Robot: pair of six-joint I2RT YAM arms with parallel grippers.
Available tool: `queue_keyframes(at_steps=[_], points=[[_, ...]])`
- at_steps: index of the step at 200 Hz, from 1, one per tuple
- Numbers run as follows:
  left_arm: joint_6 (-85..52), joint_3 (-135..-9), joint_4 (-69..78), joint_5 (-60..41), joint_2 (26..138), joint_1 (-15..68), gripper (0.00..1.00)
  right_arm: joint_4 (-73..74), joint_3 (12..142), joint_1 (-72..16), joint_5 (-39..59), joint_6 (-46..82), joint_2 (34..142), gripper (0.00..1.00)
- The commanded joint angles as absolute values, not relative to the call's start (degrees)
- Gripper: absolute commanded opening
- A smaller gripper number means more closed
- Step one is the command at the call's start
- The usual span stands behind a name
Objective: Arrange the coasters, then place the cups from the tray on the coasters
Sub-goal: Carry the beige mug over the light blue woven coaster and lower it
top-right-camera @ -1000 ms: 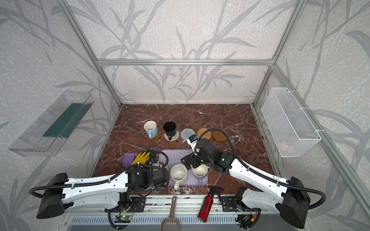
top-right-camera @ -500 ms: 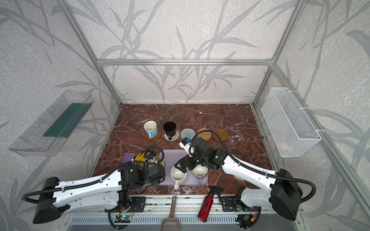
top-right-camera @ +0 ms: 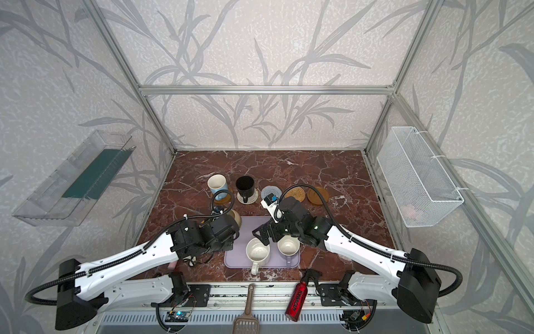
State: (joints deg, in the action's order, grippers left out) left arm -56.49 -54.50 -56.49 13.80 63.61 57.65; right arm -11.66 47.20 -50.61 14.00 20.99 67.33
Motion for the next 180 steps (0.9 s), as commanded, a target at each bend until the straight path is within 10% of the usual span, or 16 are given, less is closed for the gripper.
queue_keyframes(at_steps=[1, 180], points=[[-49.75, -60.38, -55.07, 18.66, 65.54, 56.94, 0.00, -10.35, 48.33, -50.14, 9.50, 18.92, 64.84, 0.99], [-35.52, -86.87, -47.03, 11.91, 90.01, 49.22, 0.00, -15.68, 49.11, -28.30, 13.34, 20.80, 60.08, 0.99]])
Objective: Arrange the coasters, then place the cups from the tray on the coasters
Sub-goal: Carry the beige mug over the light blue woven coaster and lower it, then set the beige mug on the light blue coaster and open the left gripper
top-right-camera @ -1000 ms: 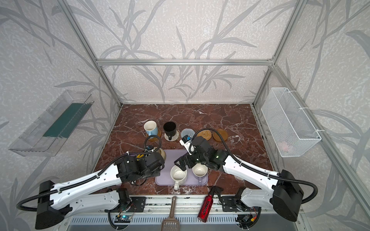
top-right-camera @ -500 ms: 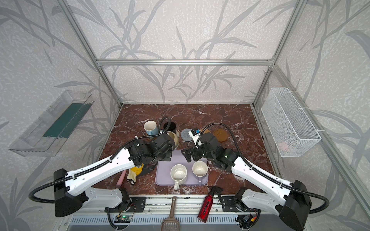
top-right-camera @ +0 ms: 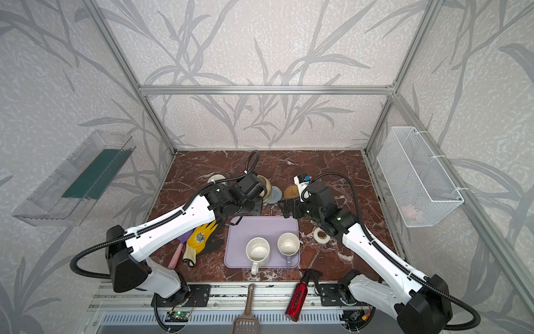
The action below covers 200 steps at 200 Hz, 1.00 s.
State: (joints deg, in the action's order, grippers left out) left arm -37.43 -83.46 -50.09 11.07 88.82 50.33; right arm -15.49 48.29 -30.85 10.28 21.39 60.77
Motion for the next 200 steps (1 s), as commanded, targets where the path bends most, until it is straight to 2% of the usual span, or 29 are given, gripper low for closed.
queue_keyframes(at_steps=[1, 43, 135, 200], points=[[-35.52, -86.94, -47.02, 11.89, 90.18, 49.22, 0.00, -15.71, 49.16, -28.17, 13.48, 20.77, 60.14, 0.99], [-34.22, -90.09, -46.06, 10.73, 96.55, 47.37, 0.00, -15.21, 49.35, -24.56, 15.56, 20.80, 61.61, 0.99], [-35.36, -102.98, -46.13, 13.15, 112.49, 46.05, 0.00, -15.72, 47.04, -23.47, 15.12, 20.25, 60.78, 0.99], [-37.50, -108.37, -47.19, 14.06, 119.78, 45.80, 0.00, -15.75, 45.88, -22.68, 15.70, 20.00, 60.73, 0.99]])
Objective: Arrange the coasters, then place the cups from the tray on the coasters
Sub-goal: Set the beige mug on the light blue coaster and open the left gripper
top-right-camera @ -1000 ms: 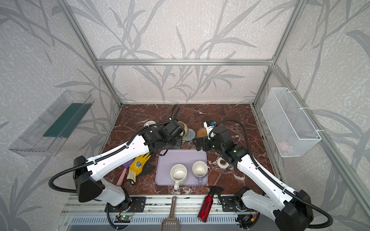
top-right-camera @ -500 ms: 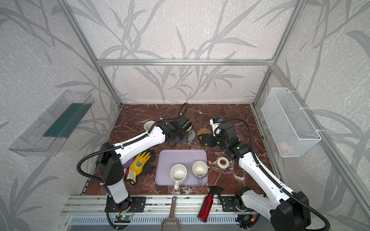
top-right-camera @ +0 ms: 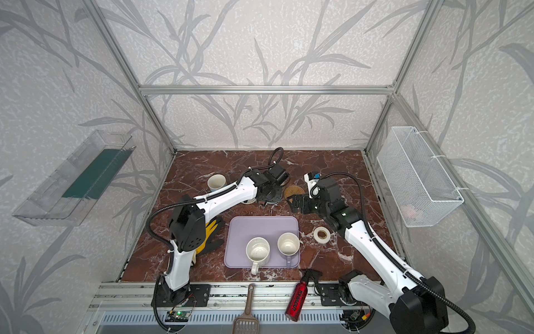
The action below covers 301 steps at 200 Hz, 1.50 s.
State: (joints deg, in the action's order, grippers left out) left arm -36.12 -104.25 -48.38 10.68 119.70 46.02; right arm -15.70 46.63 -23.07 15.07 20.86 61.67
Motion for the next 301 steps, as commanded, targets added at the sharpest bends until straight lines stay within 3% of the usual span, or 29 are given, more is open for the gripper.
queue_keyframes(at_steps=[1, 301], points=[[-37.56, -108.41, -47.28, 14.06, 119.87, 45.79, 0.00, -15.70, 45.88, -22.68, 15.72, 20.02, 60.73, 0.99], [-41.40, -101.68, -44.52, 14.74, 124.75, 45.28, 0.00, -13.86, 44.13, -22.06, 17.22, 19.61, 62.32, 0.99]])
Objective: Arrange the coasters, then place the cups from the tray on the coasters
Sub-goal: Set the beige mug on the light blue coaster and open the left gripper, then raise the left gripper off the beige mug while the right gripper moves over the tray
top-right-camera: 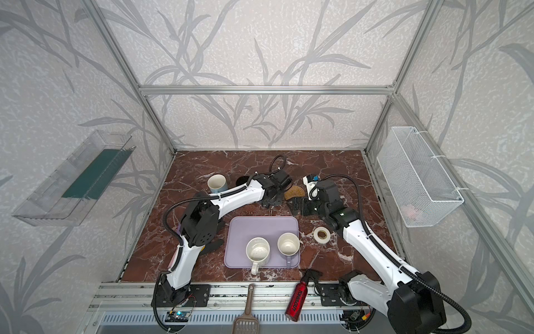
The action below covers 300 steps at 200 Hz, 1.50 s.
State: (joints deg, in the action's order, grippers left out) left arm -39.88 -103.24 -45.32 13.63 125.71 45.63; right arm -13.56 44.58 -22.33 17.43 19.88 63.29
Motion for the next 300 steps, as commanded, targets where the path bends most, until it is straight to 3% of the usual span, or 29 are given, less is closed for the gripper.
queue_keyframes(at_steps=[1, 12, 57, 149, 194, 238, 268, 300], points=[[-41.40, -101.64, -44.50, 14.75, 124.73, 45.27, 0.00, -13.87, 44.08, -22.06, 17.22, 19.65, 62.32, 0.99], [-41.25, -101.39, -44.31, 14.40, 124.55, 45.27, 0.01, -13.80, 44.12, -22.06, 17.31, 19.83, 62.31, 0.99], [-41.04, -101.69, -45.29, 14.91, 124.23, 45.35, 0.35, -13.60, 44.12, -22.06, 17.82, 20.15, 62.62, 0.99], [-42.01, -98.98, -42.80, 12.02, 119.73, 45.38, 0.44, -15.56, 43.00, -22.06, 17.75, 19.40, 60.73, 0.99], [-41.83, -97.73, -42.37, 11.46, 114.22, 45.40, 0.52, -17.08, 42.33, -22.06, 20.77, 19.61, 59.33, 0.99], [-42.58, -89.25, -34.69, 7.38, 103.82, 45.29, 0.81, -21.58, 43.81, -23.86, 23.02, 20.90, 57.20, 0.99], [-42.52, -80.78, -27.34, 5.01, 94.99, 44.85, 0.90, -26.41, 45.79, -29.96, 17.72, 20.34, 55.51, 0.99], [-39.93, -77.83, -30.05, 3.42, 88.73, 44.32, 0.98, -32.63, 50.95, -40.17, 7.23, 19.10, 56.28, 0.99]])
